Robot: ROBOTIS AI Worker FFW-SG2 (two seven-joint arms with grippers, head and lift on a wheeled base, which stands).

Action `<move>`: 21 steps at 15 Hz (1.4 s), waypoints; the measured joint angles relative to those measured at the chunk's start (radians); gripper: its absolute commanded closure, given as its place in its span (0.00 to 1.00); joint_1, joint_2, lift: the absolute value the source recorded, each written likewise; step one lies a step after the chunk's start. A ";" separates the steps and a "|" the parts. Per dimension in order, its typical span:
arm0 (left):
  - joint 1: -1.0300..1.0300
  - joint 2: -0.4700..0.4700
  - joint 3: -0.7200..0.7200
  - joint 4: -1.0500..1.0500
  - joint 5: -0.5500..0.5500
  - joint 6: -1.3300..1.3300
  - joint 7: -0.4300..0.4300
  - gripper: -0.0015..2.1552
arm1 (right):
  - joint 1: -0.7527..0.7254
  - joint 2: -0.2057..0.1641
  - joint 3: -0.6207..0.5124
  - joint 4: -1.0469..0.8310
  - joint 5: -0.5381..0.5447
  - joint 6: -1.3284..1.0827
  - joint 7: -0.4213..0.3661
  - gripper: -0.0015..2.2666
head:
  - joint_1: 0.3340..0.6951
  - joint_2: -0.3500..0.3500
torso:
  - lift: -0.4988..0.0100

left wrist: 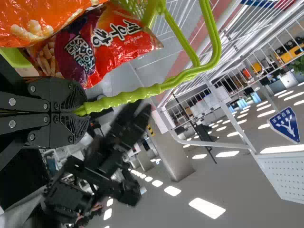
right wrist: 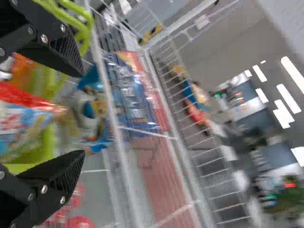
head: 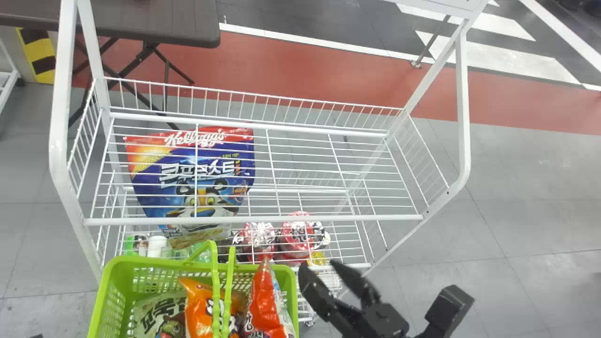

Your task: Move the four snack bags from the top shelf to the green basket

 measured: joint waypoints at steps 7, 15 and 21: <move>0.001 0.008 0.002 -0.003 0.002 0.000 -0.004 0.82 | 0.063 -0.041 0.175 -0.187 0.299 -0.182 -0.309 0.03 | 1.00 0.00 | 0.98; 0.006 0.006 0.006 -0.002 0.003 -0.003 -0.006 0.82 | 0.062 -0.047 0.180 -0.175 0.300 -0.230 -0.306 0.03 | 1.00 0.00 | 0.98; 0.008 0.008 0.007 -0.003 0.004 -0.003 -0.009 0.82 | 0.065 -0.049 0.184 -0.174 0.299 -0.250 -0.308 0.03 | 1.00 0.00 | 0.98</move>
